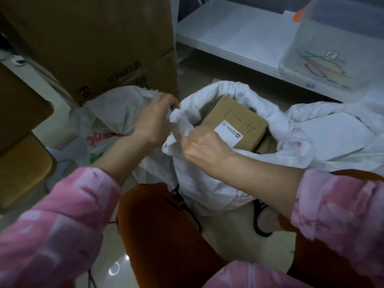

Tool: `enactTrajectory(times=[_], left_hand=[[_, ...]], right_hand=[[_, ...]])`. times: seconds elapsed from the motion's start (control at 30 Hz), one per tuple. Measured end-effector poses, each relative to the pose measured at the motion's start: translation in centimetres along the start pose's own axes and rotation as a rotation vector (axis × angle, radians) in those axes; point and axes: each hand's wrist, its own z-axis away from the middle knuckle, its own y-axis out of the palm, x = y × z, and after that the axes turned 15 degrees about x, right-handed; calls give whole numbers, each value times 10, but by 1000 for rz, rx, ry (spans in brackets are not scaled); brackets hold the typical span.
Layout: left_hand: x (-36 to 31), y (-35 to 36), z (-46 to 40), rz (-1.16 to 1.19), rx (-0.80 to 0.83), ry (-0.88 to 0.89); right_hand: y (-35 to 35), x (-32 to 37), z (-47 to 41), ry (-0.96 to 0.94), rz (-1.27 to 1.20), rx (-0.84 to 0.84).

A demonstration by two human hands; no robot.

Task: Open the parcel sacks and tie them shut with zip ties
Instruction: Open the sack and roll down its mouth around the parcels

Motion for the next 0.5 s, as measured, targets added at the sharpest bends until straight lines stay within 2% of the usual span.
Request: enactTrajectory(times=[0.03, 0.07, 0.17, 0.27, 0.3, 0.37, 0.4, 0.43, 0.5], left_hand=[[-5, -6, 0, -136, 95, 159], [-9, -9, -2, -253, 190, 244], [-12, -4, -11, -505, 355, 218], [-21, 10, -12, -740, 376, 234], [-22, 16, -11, -784, 376, 253], [-19, 25, -7, -787, 335, 261], [-15, 29, -5, -750, 299, 248], [-9, 32, -5, -694, 250, 228], [1, 40, -2, -565, 134, 205]], right_hand=[[0, 4, 0, 36, 64, 15], [1, 6, 1, 42, 102, -6], [5, 9, 3, 51, 9, -8], [-11, 14, 11, 100, -53, 55], [-15, 14, 14, 132, -177, 140], [-21, 0, 17, 179, -647, 372], [-23, -10, 17, 222, -903, 423], [-24, -21, 15, 289, -1024, 393], [-22, -40, 13, 442, -1024, 337]])
